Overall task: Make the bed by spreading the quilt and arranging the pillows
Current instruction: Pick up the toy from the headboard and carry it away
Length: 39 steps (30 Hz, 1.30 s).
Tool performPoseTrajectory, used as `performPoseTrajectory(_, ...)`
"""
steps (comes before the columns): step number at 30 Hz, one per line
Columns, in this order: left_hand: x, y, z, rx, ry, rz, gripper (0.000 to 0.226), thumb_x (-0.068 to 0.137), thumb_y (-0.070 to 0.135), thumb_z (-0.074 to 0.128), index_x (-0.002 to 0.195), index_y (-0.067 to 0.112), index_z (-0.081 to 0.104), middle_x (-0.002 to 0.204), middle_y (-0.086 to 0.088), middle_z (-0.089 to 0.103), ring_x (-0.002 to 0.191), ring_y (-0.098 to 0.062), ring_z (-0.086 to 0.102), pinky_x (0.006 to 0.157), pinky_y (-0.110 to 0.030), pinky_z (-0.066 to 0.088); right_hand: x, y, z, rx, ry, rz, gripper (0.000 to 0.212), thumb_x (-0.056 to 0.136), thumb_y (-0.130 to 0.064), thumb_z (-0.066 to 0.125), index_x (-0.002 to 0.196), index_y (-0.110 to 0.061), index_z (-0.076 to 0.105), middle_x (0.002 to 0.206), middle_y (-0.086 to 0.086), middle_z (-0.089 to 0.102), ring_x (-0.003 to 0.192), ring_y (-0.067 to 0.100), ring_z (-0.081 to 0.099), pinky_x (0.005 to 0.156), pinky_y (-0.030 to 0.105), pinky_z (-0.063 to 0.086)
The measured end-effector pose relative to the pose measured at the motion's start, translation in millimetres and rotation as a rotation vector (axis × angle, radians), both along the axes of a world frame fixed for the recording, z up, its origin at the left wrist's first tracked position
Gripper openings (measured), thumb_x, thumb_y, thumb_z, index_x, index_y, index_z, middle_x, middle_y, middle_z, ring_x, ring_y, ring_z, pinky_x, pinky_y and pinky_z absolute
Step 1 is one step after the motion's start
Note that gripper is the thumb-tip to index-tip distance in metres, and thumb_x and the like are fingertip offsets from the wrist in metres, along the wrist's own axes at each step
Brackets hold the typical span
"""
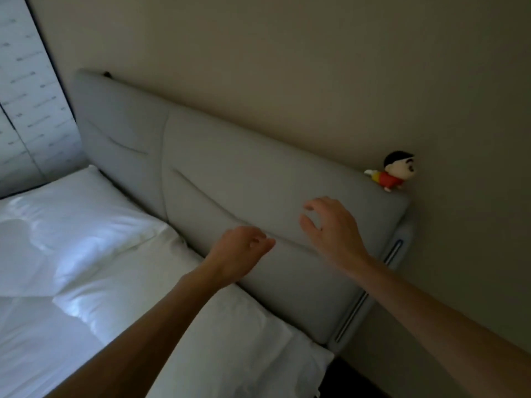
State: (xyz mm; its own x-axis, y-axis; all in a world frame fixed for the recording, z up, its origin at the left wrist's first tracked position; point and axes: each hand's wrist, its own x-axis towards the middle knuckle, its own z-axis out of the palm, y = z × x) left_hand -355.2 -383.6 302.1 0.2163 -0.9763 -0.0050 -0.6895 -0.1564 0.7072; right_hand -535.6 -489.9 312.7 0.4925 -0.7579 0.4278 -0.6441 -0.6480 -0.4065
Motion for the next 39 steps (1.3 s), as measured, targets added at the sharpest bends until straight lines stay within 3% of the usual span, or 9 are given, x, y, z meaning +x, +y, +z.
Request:
performPoseTrajectory(2, -26, -33, 32, -0.071, -0.018, -0.035, 0.038, 0.094, 0.047, 0.058, 0.115, 0.017, 0.071, 0.110, 0.000, 0.073, 0.103, -0.015, 0.067, 0.094, -0.034, 0.051, -32, -21, 30, -0.126, -0.107, -0.101, 0.035, 0.088, -0.031, 0.056, 0.111, -0.008, 0.068, 0.111, 0.010, 0.066, 0.105, 0.028, 0.058, 0.084, 0.028, 0.038)
performPoseTrajectory(6, -84, -98, 81, -0.175, 0.019, -0.086, 0.048, 0.092, 0.044, 0.061, 0.132, 0.017, 0.060, 0.121, -0.005, 0.068, 0.113, -0.020, 0.063, 0.101, -0.035, 0.047, -96, -75, 74, -0.306, -0.237, -0.327, 0.029, 0.081, -0.017, 0.072, 0.107, -0.006, 0.064, 0.112, 0.018, 0.060, 0.107, 0.036, 0.052, 0.091, 0.044, 0.044)
performPoseTrajectory(13, -168, -214, 94, -0.152, -0.076, -0.186, 0.071, 0.090, 0.034, 0.068, 0.150, 0.013, 0.036, 0.146, -0.014, 0.049, 0.125, -0.030, 0.054, 0.101, -0.033, 0.041, -143, -148, 69, 0.033, -0.042, -0.334, 0.080, 0.083, -0.045, 0.076, 0.148, -0.015, 0.041, 0.141, 0.017, 0.048, 0.129, 0.039, 0.045, 0.104, 0.046, 0.041)
performPoseTrajectory(17, -187, -245, 78, -0.100, -0.057, -0.178, 0.059, 0.085, 0.025, 0.072, 0.138, 0.010, 0.049, 0.131, -0.016, 0.061, 0.119, -0.032, 0.057, 0.092, -0.033, 0.046, -143, -178, 55, 0.152, -0.110, -0.309, 0.075, 0.086, -0.044, 0.073, 0.148, -0.023, 0.037, 0.140, 0.013, 0.049, 0.125, 0.033, 0.051, 0.096, 0.038, 0.044)
performPoseTrajectory(21, -189, -255, 60, -0.092, -0.064, -0.172, 0.053, 0.084, 0.021, 0.069, 0.133, 0.012, 0.052, 0.122, -0.015, 0.063, 0.111, -0.032, 0.059, 0.087, -0.035, 0.049, -140, -198, 56, 0.162, -0.225, -0.318, 0.058, 0.084, -0.043, 0.074, 0.130, -0.020, 0.046, 0.125, 0.010, 0.062, 0.112, 0.032, 0.060, 0.082, 0.034, 0.044)
performPoseTrajectory(26, -177, -247, 59, -0.155, 0.025, -0.115, 0.055, 0.082, 0.032, 0.073, 0.131, 0.017, 0.051, 0.119, -0.008, 0.064, 0.107, -0.026, 0.060, 0.087, -0.036, 0.050, -124, -195, 63, 0.178, -0.279, -0.259, 0.057, 0.081, -0.047, 0.075, 0.126, -0.020, 0.053, 0.119, 0.008, 0.066, 0.108, 0.028, 0.062, 0.080, 0.028, 0.043)
performPoseTrajectory(31, -148, -201, 67, -0.334, 0.164, 0.168, 0.042, 0.077, 0.033, 0.077, 0.113, 0.018, 0.061, 0.102, -0.001, 0.070, 0.091, -0.018, 0.065, 0.079, -0.038, 0.057, -69, -152, 77, 0.134, -0.316, -0.130, 0.059, 0.078, -0.050, 0.077, 0.123, -0.023, 0.050, 0.113, 0.005, 0.061, 0.094, 0.020, 0.059, 0.070, 0.026, 0.045)
performPoseTrajectory(36, -78, -108, 59, -0.435, 0.149, 0.440, 0.046, 0.068, 0.043, 0.079, 0.102, 0.024, 0.055, 0.098, 0.003, 0.067, 0.086, -0.013, 0.065, 0.074, -0.039, 0.059, 14, -72, 83, 0.212, -0.292, 0.125, 0.058, 0.077, -0.052, 0.076, 0.121, -0.028, 0.046, 0.114, -0.001, 0.058, 0.098, 0.019, 0.061, 0.079, 0.033, 0.050)
performPoseTrajectory(39, -33, -20, 52, -0.454, 0.103, 0.557, 0.050, 0.069, 0.053, 0.076, 0.110, 0.031, 0.054, 0.103, 0.010, 0.064, 0.086, -0.008, 0.064, 0.074, -0.035, 0.060, 61, -8, 86, 0.317, -0.265, 0.340, 0.058, 0.081, -0.051, 0.076, 0.124, -0.026, 0.046, 0.114, -0.001, 0.061, 0.098, 0.019, 0.065, 0.081, 0.037, 0.059)
